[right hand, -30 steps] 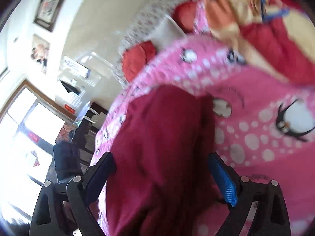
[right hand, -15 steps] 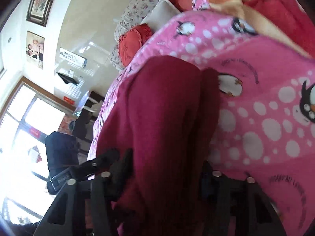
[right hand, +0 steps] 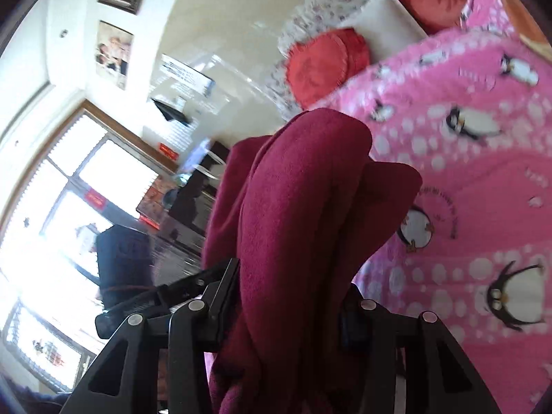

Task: Fold small clothes

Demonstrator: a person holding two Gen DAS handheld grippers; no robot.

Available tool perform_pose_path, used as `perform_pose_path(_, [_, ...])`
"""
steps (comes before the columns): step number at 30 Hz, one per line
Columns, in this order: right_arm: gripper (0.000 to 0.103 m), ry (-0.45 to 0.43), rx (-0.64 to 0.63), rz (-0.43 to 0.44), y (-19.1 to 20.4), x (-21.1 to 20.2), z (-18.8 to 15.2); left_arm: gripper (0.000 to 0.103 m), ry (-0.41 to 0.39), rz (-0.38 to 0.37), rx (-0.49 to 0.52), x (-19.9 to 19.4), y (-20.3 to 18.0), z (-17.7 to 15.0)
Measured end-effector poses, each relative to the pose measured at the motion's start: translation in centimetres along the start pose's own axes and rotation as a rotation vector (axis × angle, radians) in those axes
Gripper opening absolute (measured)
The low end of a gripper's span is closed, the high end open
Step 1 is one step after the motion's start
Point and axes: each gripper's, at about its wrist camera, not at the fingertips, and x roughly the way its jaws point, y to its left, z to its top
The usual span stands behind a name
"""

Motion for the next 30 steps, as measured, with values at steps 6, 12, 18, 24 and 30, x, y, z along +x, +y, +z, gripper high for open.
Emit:
perform_pose_path(6, [0.051, -0.065, 0.071, -0.116, -1.4, -4.5, -0.8, 0.048, -0.046, -0.002, -0.075, -1.2, 2.8, -0.9])
perform_pose_path(12, [0.051, -0.006, -0.636, -0.217, 11.6, -5.1, -4.0, 0.048, -0.097, -0.077, 0.006, -1.2, -0.4, 2.4])
perform_pose_path(18, [0.047, 0.194, -0.868, -0.409, 10.6, 2.5, -9.0, 0.047, -0.076, 0.081, -0.135, 5.6, 1.0, 5.9])
perform_pose_path(24, [0.045, 0.16, -0.864, -0.395, 6.7, 1.3, -11.5, 0.051, -0.087, 0.224, -0.027, 9.0, 0.2, 4.4])
perform_pose_path(30, [0.048, 0.142, -0.842, -0.363, 6.7, 1.1, -11.5, 0.054, -0.084, 0.213, -0.05, 9.8, 0.7, 4.9])
